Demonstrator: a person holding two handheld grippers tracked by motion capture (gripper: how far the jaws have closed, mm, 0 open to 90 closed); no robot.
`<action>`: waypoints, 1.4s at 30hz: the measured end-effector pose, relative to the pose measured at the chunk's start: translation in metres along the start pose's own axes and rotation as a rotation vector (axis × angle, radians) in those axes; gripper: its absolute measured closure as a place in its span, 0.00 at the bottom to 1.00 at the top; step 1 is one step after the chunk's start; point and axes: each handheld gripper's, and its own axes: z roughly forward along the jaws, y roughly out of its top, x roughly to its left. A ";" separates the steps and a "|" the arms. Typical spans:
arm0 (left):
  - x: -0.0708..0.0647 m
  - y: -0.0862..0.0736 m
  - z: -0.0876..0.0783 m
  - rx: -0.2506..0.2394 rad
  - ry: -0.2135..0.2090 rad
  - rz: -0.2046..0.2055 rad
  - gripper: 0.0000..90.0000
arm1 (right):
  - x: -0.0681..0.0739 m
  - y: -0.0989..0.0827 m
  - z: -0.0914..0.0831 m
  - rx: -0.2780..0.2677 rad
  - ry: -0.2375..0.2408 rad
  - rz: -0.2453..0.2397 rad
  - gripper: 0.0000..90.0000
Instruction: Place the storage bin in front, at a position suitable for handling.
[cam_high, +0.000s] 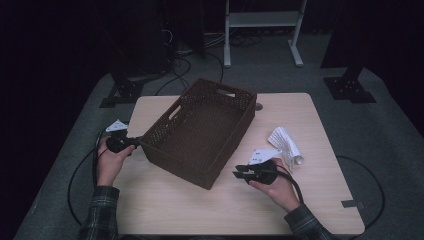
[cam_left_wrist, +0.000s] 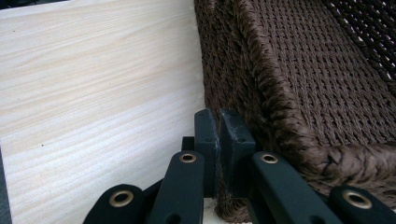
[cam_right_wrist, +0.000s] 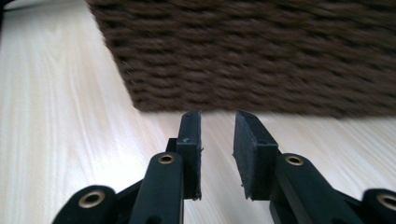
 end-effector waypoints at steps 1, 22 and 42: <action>0.000 0.000 0.000 0.000 0.000 0.000 0.95 | 0.000 0.000 0.000 0.000 0.000 0.000 0.79; 0.011 0.012 -0.016 0.016 0.088 0.018 0.76 | -0.028 -0.078 -0.059 0.059 -0.226 0.143 0.40; -0.001 0.038 -0.040 0.022 0.108 0.052 0.62 | -0.032 -0.096 -0.057 0.117 -0.280 0.193 0.28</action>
